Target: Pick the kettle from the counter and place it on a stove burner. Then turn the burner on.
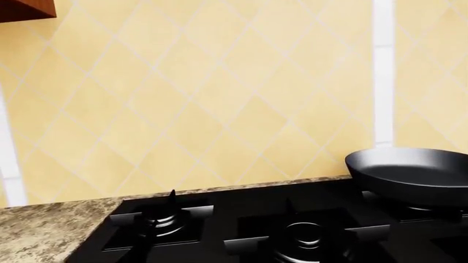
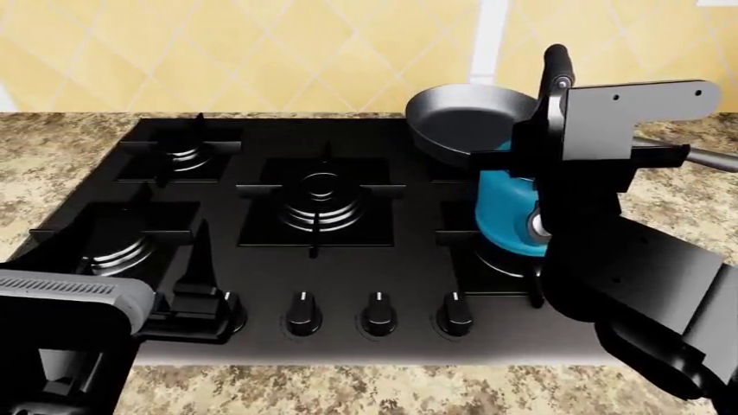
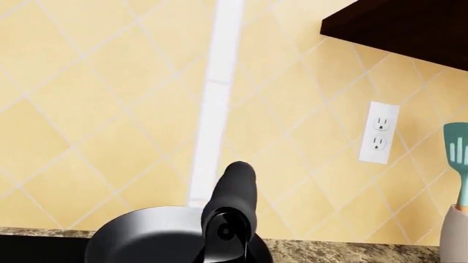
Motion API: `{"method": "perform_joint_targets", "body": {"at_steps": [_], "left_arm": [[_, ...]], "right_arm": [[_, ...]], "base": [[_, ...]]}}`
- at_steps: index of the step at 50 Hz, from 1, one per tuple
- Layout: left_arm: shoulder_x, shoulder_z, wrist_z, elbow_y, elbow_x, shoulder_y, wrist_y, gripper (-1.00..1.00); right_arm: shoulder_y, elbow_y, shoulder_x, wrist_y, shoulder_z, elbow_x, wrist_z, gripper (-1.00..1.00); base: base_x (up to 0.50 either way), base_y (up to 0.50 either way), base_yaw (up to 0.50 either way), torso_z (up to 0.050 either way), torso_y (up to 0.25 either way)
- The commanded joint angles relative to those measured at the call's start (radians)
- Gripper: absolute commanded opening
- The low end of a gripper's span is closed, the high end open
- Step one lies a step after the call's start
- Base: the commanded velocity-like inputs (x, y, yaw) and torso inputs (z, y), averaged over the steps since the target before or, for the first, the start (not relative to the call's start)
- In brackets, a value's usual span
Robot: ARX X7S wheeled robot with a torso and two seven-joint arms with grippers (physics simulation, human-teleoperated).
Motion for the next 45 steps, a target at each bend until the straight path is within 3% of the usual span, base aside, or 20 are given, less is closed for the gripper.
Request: {"method": "perform_joint_targets", "body": {"at_steps": [1, 3, 4, 29, 45], "left_arm": [[0.000, 0.000, 0.001, -0.001, 0.001, 0.002, 0.001, 1.00], [0.000, 0.000, 0.001, -0.001, 0.002, 0.002, 0.002, 1.00], [0.000, 0.000, 0.001, -0.001, 0.002, 0.003, 0.002, 1.00], [0.010, 0.003, 0.006, -0.009, 0.009, 0.006, 0.003, 1.00], [0.008, -0.002, 0.003, -0.004, 0.003, 0.000, 0.004, 1.00]], "right_arm": [[-0.011, 0.006, -0.003, 0.002, -0.002, 0.013, -0.006, -1.00], [-0.010, -0.001, -0.001, 0.006, 0.000, 0.017, -0.002, -1.00], [-0.009, -0.009, 0.002, 0.009, 0.001, 0.022, -0.001, 1.00], [-0.002, -0.130, 0.035, 0.027, 0.026, 0.064, 0.041, 1.00], [-0.033, -0.385, 0.173, 0.043, 0.126, 0.309, 0.185, 1.00]], "base": [[0.00, 0.00, 0.00, 0.000, 0.000], [0.00, 0.00, 0.00, 0.000, 0.000], [0.00, 0.00, 0.00, 0.000, 0.000], [0.00, 0.00, 0.00, 0.000, 0.000], [0.00, 0.00, 0.00, 0.000, 0.000]]}}
